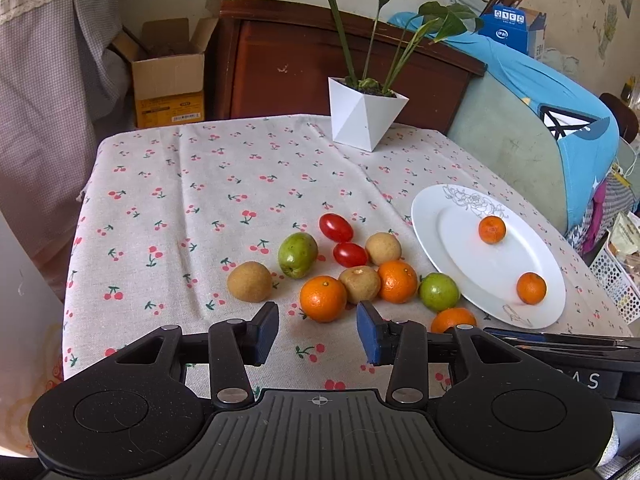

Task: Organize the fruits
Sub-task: 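Grasp an orange with the left tool while the right tool grasps another orange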

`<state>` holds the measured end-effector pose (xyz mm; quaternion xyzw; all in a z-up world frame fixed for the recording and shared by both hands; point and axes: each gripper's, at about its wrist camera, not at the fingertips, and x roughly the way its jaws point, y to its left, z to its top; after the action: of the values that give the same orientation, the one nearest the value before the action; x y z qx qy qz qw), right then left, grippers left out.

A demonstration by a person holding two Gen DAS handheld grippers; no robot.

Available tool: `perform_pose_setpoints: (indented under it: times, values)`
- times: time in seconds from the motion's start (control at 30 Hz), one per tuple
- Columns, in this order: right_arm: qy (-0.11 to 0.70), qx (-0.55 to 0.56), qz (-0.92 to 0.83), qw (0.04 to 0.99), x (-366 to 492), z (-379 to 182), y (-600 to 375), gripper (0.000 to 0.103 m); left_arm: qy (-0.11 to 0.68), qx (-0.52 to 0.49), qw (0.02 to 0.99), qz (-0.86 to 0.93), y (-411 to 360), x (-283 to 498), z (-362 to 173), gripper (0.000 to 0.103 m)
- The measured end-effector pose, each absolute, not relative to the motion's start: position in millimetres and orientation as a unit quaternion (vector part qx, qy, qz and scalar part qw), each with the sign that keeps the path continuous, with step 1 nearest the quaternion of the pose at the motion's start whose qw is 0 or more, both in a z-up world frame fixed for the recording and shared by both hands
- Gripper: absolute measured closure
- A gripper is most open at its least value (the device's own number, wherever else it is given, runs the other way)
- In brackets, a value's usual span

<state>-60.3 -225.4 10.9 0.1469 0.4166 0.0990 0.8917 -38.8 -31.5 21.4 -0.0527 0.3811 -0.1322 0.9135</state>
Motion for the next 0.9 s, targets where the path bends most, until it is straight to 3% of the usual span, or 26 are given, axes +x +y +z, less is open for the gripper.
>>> perform_pose_setpoints:
  times: [0.37,0.63,0.9]
  values:
    - [0.419,0.135,0.091,0.893,-57,6,-221,0.073,0.378,-0.045,0.916,-0.130,-39,-29,9,0.066]
    - [0.416,0.143,0.092,0.893,-57,6,-223,0.074,0.365,-0.041,0.920,-0.137,-43,-28,6,0.077]
    - [0.409,0.149,0.097,0.895,-58,10,-222,0.074,0.359,-0.051,0.922,-0.135,-39,-33,13,0.077]
